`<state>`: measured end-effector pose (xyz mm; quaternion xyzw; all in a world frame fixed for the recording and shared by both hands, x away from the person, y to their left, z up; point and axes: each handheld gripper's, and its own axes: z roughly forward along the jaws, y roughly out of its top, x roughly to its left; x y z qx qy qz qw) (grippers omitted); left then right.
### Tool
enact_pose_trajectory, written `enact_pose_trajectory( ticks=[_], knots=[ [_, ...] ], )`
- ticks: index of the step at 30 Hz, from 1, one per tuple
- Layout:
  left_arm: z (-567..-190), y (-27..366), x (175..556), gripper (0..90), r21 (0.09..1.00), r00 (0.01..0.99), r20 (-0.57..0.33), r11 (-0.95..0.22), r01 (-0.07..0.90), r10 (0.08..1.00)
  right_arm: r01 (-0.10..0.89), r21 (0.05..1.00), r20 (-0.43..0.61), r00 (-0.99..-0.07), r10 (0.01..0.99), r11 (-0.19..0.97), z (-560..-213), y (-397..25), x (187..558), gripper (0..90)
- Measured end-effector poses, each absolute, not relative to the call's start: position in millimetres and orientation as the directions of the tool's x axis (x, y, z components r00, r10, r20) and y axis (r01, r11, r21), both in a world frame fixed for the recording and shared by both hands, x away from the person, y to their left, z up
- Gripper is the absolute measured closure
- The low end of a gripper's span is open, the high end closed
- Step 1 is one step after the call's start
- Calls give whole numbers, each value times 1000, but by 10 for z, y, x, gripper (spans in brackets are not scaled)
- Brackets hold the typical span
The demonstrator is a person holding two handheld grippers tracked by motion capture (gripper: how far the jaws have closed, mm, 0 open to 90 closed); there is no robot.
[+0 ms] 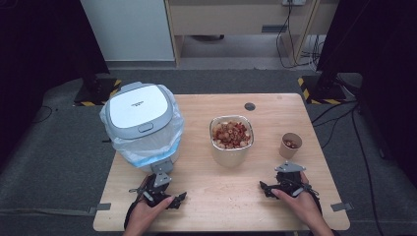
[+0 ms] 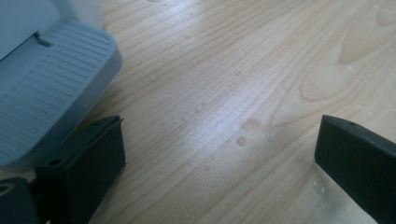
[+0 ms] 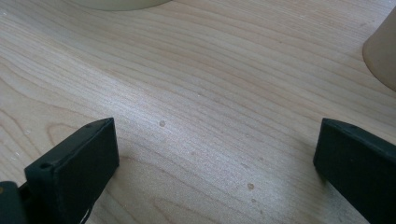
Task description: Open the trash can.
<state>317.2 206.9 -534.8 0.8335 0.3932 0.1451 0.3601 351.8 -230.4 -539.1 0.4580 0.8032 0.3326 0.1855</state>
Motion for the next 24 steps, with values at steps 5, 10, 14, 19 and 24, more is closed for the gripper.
enact_pose_trajectory(
  ticks=[5,10,14,19,24],
  knots=[
    [-5263,2054,3124,125,737,658,-7,-441,513,753,612,702,9,-520,854,365,-5389,-2296,3509,6],
    [-5174,2051,3051,124,764,669,22,-445,468,743,611,703,8,-519,855,365,-5390,-2288,3503,6],
    [-5046,2091,2996,167,796,639,28,-403,450,769,608,703,5,-523,852,369,-5390,-2288,3508,6],
    [-4972,2144,3004,327,797,613,49,-401,452,789,608,701,11,-533,846,373,-5388,-2284,3491,6],
    [-4902,2174,3077,584,798,589,85,-409,443,804,601,702,8,-542,841,381,-5389,-2279,3486,6]
  ],
)
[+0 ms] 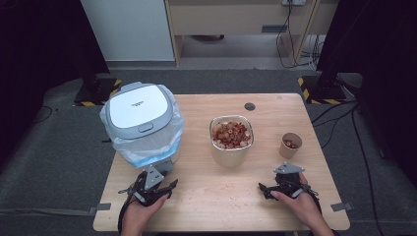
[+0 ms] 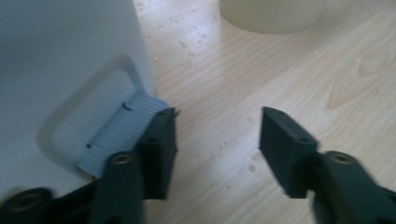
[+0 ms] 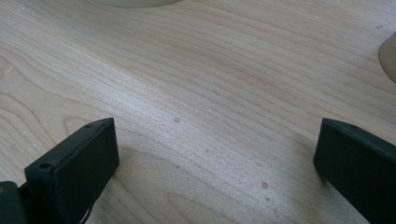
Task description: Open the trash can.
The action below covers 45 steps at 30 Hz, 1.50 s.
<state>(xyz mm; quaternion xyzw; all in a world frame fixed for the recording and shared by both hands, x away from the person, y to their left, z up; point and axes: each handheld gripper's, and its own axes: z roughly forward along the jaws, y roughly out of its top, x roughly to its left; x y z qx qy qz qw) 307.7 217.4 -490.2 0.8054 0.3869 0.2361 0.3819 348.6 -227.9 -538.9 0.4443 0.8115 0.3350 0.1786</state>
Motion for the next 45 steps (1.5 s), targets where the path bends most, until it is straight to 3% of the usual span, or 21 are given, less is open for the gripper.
enact_pose_trajectory(
  ticks=[1,8,18,45],
  knots=[
    [-4896,2180,3099,584,793,586,105,-423,438,803,602,702,8,-541,841,381,-5389,-2279,3486,6],
    [-4912,2211,3270,809,771,542,183,-462,438,820,601,703,8,-542,840,381,-5390,-2277,3484,6],
    [-4985,2235,3417,850,752,523,242,-499,430,817,594,703,6,-554,833,390,-5390,-2273,3473,6],
    [-5149,2224,3435,885,733,487,206,-464,497,849,593,703,8,-558,830,392,-5390,-2272,3465,6]
  ],
)
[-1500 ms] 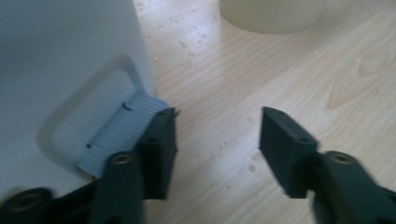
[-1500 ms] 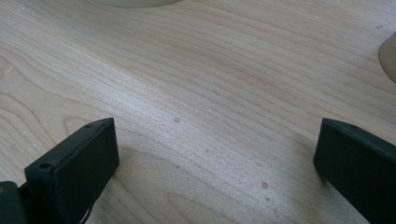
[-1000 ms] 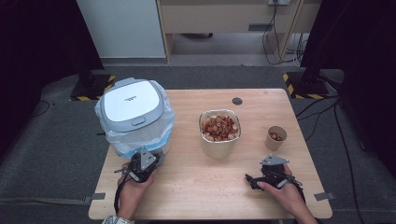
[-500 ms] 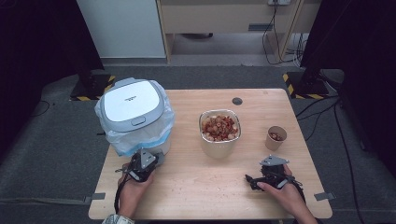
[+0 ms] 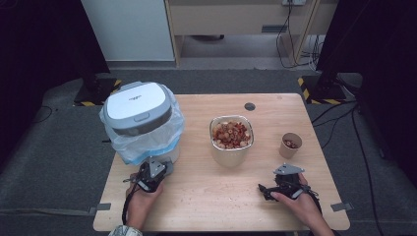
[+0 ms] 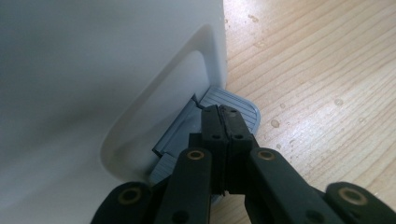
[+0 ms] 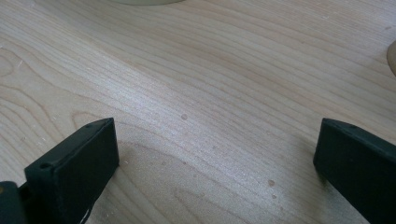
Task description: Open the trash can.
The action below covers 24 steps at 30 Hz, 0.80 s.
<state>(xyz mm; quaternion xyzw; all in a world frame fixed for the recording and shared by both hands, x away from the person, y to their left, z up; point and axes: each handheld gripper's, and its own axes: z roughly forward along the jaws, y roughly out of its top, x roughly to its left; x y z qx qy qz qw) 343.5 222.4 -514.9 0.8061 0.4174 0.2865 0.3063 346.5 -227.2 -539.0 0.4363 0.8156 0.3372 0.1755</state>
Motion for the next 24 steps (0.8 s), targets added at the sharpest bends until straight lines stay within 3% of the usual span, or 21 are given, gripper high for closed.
enact_pose_trajectory(
  ticks=[12,16,24],
  knots=[
    [-5210,2251,3483,885,722,496,181,-457,519,849,603,697,17,-555,832,388,-5381,-2280,3462,9],
    [-5210,2254,3483,885,723,497,181,-458,518,849,609,687,21,-560,828,395,-5349,-2316,3474,70],
    [-5210,2252,3484,885,721,499,185,-462,517,847,595,705,6,-548,837,385,-5269,-2365,3452,79]
  ],
)
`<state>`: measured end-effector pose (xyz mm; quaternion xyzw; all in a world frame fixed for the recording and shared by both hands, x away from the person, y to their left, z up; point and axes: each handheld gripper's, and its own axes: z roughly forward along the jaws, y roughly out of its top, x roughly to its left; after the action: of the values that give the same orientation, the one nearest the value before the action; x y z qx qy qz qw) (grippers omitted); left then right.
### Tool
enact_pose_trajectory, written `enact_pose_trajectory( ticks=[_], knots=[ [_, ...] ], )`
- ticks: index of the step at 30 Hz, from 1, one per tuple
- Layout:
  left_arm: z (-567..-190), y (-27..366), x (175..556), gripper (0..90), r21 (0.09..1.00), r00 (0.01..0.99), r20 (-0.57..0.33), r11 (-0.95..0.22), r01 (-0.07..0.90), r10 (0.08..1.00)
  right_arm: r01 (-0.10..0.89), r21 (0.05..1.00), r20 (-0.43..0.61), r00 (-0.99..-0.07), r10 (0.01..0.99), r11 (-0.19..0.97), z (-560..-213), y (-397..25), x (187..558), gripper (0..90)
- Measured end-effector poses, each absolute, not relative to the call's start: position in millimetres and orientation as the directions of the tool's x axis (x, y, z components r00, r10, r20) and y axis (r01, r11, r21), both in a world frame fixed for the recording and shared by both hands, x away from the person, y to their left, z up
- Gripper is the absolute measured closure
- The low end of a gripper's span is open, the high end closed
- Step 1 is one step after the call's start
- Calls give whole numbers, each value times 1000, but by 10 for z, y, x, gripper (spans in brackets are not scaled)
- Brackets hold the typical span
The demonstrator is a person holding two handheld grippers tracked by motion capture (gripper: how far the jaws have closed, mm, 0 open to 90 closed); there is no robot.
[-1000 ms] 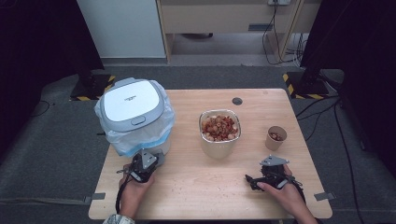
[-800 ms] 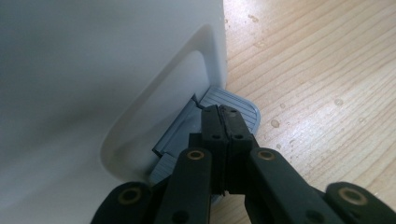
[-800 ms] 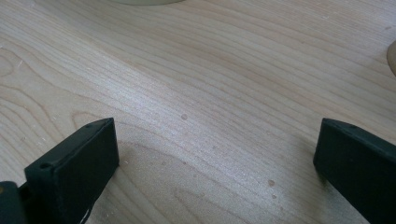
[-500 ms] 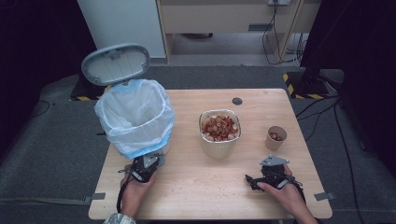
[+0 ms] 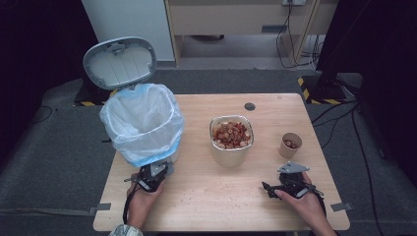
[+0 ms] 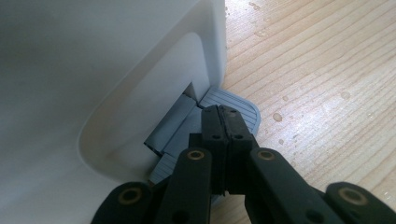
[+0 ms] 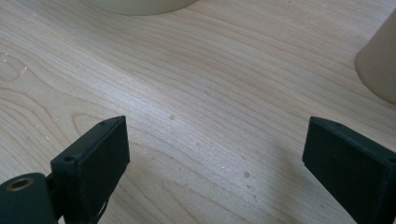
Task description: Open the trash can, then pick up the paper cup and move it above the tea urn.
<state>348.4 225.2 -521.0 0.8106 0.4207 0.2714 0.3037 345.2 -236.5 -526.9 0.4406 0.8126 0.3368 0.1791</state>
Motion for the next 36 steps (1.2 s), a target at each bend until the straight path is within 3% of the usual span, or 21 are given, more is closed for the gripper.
enact_pose_trajectory(
  ticks=[13,26,36],
  knots=[
    [-5209,2251,3484,885,720,500,185,-463,517,846,584,748,18,-495,869,317,-5127,-2563,3355,91],
    [-5211,2252,3484,885,722,499,184,-461,516,847,615,755,-2,-344,939,227,-5119,-2774,3419,111],
    [-5211,2252,3486,884,723,499,180,-458,517,848,609,765,-11,-314,949,211,-5125,-2785,3489,116]
  ],
)
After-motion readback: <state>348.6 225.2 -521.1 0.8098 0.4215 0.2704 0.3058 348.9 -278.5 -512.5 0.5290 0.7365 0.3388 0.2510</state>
